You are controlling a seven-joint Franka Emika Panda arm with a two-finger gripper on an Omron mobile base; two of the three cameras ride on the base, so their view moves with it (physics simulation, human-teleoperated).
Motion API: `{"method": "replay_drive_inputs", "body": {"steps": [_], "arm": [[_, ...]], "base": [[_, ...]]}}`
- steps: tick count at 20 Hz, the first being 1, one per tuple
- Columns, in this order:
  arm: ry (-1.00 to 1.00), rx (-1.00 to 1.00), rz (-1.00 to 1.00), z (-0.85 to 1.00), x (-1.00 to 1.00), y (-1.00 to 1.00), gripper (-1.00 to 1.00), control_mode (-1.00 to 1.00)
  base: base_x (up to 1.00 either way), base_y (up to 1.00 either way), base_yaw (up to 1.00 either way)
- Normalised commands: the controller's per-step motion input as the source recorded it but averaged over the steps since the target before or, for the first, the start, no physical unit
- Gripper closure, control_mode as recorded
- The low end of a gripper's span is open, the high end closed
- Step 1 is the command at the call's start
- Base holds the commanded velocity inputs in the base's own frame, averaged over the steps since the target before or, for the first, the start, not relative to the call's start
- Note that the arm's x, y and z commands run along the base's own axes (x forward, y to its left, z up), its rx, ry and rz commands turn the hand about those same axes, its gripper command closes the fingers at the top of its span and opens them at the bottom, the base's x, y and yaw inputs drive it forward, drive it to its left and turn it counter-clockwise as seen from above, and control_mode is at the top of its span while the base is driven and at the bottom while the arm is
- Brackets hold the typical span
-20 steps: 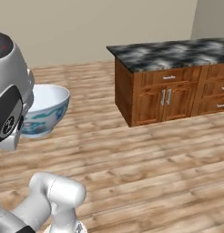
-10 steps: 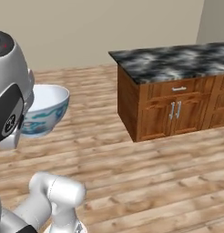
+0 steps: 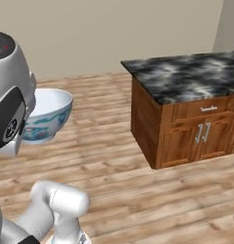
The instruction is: Pick up the bowls from the cabinet and place each bowl in front of a stool on the dining counter.
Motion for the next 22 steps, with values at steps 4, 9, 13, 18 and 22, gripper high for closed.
{"method": "replay_drive_inputs", "body": {"steps": [4,9,13,18,22], "arm": [[0.0,0.0,0.0,0.0,0.0,0.0,1.0,1.0],[0.0,0.0,0.0,0.0,0.0,0.0,1.0,1.0],[0.0,0.0,0.0,0.0,0.0,0.0,1.0,1.0],[0.0,0.0,0.0,0.0,0.0,0.0,1.0,1.0],[0.0,0.0,0.0,0.0,0.0,0.0,1.0,1.0]], "base": [[1.0,1.0,-0.14],[1.0,1.0,-0.28],[1.0,1.0,-0.41],[0.93,1.0,-0.5],[0.77,1.0,-0.55]]}}
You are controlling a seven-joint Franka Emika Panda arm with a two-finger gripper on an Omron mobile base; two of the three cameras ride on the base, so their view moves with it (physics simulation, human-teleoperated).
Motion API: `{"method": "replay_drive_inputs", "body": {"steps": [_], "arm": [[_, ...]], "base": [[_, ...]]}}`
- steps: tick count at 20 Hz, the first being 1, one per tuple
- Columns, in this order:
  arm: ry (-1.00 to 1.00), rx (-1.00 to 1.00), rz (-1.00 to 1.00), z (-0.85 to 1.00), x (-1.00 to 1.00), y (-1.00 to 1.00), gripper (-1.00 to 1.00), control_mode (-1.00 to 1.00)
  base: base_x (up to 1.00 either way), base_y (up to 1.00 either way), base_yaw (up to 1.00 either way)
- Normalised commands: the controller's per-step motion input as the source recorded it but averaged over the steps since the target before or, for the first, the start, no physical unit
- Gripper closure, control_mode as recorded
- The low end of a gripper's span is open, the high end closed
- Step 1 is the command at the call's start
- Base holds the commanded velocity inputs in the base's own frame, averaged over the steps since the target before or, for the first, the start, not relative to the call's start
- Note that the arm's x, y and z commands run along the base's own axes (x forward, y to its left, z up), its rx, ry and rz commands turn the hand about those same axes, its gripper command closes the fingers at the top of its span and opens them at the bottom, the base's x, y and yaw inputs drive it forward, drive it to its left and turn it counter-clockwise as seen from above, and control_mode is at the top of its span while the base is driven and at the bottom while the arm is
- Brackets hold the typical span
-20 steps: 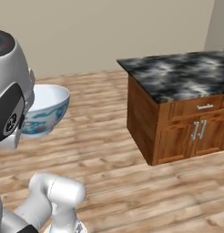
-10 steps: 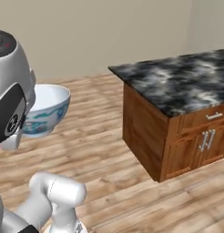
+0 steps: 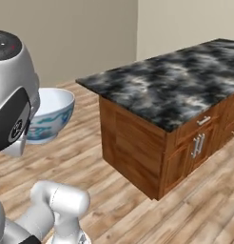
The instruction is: Pick up the bowls from the cabinet and place each bowl in front of a stool on the dining counter.
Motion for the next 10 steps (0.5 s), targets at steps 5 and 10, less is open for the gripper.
{"method": "replay_drive_inputs", "body": {"steps": [5,10], "arm": [[0.0,0.0,0.0,0.0,0.0,0.0,1.0,1.0],[0.0,0.0,0.0,0.0,0.0,0.0,1.0,1.0]], "base": [[0.59,1.0,-0.52],[0.08,1.0,-0.46]]}}
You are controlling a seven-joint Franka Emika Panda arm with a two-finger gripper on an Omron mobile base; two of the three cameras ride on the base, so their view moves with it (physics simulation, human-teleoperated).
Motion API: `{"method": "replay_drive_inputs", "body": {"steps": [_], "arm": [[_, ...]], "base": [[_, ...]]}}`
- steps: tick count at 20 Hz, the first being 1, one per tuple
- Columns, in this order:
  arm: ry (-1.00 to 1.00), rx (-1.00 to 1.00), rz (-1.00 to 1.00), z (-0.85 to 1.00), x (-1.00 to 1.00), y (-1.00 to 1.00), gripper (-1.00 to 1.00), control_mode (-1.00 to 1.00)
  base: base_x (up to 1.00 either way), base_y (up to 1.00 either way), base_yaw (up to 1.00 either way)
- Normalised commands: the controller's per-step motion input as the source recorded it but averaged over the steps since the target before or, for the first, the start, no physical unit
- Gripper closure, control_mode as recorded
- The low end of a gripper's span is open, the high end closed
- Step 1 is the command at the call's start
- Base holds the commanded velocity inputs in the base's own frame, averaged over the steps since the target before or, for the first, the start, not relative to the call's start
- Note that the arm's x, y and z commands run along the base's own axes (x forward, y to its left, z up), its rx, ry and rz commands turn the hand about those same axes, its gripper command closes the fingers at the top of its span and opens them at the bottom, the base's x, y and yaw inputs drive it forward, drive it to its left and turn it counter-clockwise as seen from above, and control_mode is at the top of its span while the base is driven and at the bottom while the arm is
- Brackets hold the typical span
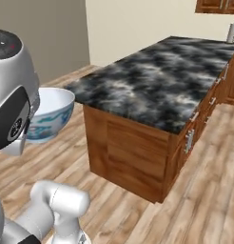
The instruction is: Pick up the bowls from the cabinet and place each bowl in front of a stool on the dining counter.
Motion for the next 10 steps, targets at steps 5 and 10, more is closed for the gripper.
{"method": "replay_drive_inputs", "body": {"steps": [5,10], "arm": [[0.0,0.0,0.0,0.0,0.0,0.0,1.0,1.0],[0.0,0.0,0.0,0.0,0.0,0.0,1.0,1.0]], "base": [[0.06,1.0,-0.46],[0.2,1.0,-0.45]]}}
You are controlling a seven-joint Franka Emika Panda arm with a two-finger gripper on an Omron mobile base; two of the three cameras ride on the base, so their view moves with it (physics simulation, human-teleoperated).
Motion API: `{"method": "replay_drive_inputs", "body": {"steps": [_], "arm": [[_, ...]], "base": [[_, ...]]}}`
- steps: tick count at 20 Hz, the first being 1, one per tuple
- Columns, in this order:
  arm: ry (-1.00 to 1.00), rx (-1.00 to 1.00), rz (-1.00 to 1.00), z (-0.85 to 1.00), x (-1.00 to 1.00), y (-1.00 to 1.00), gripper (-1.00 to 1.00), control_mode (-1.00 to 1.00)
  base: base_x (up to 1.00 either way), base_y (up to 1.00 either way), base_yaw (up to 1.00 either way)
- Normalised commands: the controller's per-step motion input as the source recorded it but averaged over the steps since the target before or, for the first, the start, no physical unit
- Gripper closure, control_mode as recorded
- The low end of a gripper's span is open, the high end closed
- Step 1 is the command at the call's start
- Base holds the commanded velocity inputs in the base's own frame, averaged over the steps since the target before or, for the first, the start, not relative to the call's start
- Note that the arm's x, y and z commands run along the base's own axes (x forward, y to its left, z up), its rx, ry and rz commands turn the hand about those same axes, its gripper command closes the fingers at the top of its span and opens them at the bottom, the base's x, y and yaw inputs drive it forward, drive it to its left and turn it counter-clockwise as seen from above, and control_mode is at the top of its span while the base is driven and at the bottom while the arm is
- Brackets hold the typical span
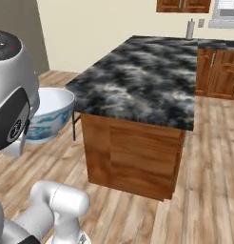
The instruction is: Pick up the bowls from the cabinet and place each bowl in front of a stool on the dining counter.
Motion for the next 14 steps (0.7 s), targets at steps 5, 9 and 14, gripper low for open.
{"method": "replay_drive_inputs", "body": {"steps": [5,9,14], "arm": [[0.0,0.0,0.0,0.0,0.0,0.0,1.0,1.0],[0.0,0.0,0.0,0.0,0.0,0.0,1.0,1.0],[0.0,0.0,0.0,0.0,0.0,0.0,1.0,1.0]], "base": [[0.11,1.0,-0.4],[0.01,1.0,-0.33],[0.0,1.0,-0.29]]}}
